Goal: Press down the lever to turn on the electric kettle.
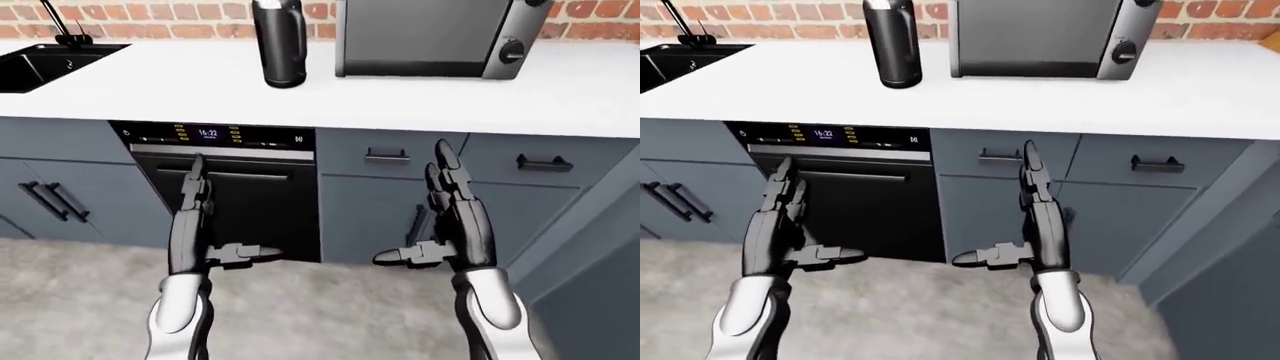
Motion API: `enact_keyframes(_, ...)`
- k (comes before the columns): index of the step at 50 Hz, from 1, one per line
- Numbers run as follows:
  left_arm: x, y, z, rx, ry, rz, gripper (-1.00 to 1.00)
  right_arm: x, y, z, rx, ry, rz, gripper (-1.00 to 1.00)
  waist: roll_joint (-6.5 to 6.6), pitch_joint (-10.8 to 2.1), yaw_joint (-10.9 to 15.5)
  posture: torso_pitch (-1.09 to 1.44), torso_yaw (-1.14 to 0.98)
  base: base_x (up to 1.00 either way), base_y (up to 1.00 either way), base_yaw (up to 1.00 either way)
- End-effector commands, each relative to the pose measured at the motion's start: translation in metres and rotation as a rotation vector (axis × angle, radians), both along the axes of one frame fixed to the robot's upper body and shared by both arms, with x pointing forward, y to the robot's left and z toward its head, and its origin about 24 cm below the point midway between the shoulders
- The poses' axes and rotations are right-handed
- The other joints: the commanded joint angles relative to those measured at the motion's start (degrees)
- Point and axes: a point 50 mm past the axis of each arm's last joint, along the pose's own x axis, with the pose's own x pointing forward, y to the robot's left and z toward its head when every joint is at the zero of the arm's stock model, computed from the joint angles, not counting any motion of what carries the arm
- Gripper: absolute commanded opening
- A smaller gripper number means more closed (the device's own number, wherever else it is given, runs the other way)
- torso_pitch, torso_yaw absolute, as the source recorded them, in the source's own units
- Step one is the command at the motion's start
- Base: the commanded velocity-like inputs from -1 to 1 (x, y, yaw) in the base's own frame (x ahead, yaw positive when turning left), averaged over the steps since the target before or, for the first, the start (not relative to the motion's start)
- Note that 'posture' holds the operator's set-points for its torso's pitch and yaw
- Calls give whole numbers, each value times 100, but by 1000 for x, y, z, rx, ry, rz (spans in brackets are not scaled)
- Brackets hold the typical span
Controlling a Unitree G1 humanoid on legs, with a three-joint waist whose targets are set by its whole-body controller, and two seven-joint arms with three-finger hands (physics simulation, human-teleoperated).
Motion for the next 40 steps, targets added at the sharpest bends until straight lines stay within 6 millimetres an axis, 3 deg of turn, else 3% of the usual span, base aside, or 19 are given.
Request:
enact_keyframes(1,-1,1,12,14,-67,6,100,-2,3,13,3,-75,10,100,118,-115,7,0,0,20,0,0)
enact_keyframes(2,-1,1,12,14,-66,6,100,-2,2,13,-2,-73,1,100,187,-58,-1,0,0,0,0,0)
enact_keyframes(3,-1,1,12,14,-67,6,100,-2,2,13,-6,-73,0,100,-63,-146,8,0,0,0,0,0)
enact_keyframes(4,-1,1,12,14,-67,6,100,-1,3,12,-12,-67,-1,100,-18,-273,26,0,0,0,10,0)
enact_keyframes(6,-1,1,12,13,-67,6,100,-1,3,12,-18,-67,-1,100,-64,-182,90,0,0,0,23,0)
enact_keyframes(10,0,1,12,13,-67,5,100,-1,3,13,-17,-74,1,100,-686,-114,125,0,0,0,35,0)
enact_keyframes(11,0,1,13,14,-68,5,100,-2,3,13,-18,-74,2,100,-514,-134,46,0,0,0,35,0)
enact_keyframes(13,-1,1,17,14,-68,5,100,-2,3,13,-18,-74,2,100,-597,-168,40,0,0,0,34,0)
enact_keyframes(15,0,1,18,15,-68,5,100,-2,4,14,-17,-74,3,100,-577,-250,13,0,0,0,34,0)
enact_keyframes(19,-1,0,14,15,-69,5,100,-2,4,13,-17,-73,3,100,-395,-155,14,0,0,0,34,0)
enact_keyframes(22,-1,0,14,14,-69,5,100,-2,4,13,-17,-72,4,100,-71,-156,6,0,0,0,34,0)
enact_keyframes(23,-1,1,14,15,-69,6,100,-2,4,13,-18,-72,4,100,169,-236,7,0,0,0,34,0)
enact_keyframes(24,-2,1,14,14,-69,6,100,-2,4,13,-18,-72,3,100,221,-333,-16,0,0,0,34,0)
enact_keyframes(25,-1,1,15,14,-69,6,100,-2,4,13,-18,-72,4,100,85,-195,80,0,0,0,34,0)
enact_keyframes(26,-2,1,15,14,-69,7,100,-2,4,13,-18,-73,4,100,87,-132,64,0,0,0,35,0)
enact_keyframes(27,-2,1,14,15,-69,7,100,-2,4,13,-23,-78,2,100,-63,-63,122,0,0,0,2,0)
enact_keyframes(29,-2,1,13,14,-69,7,100,-3,4,14,-25,-87,1,100,-62,-177,77,0,0,0,0,0)
enact_keyframes(37,-3,2,15,12,-78,9,100,-6,7,20,-18,-114,28,100,-269,-121,132,0,0,0,0,0)
enact_keyframes(40,-4,2,17,12,-81,9,100,-6,7,21,-17,-119,32,100,-445,-136,194,0,0,0,0,0)
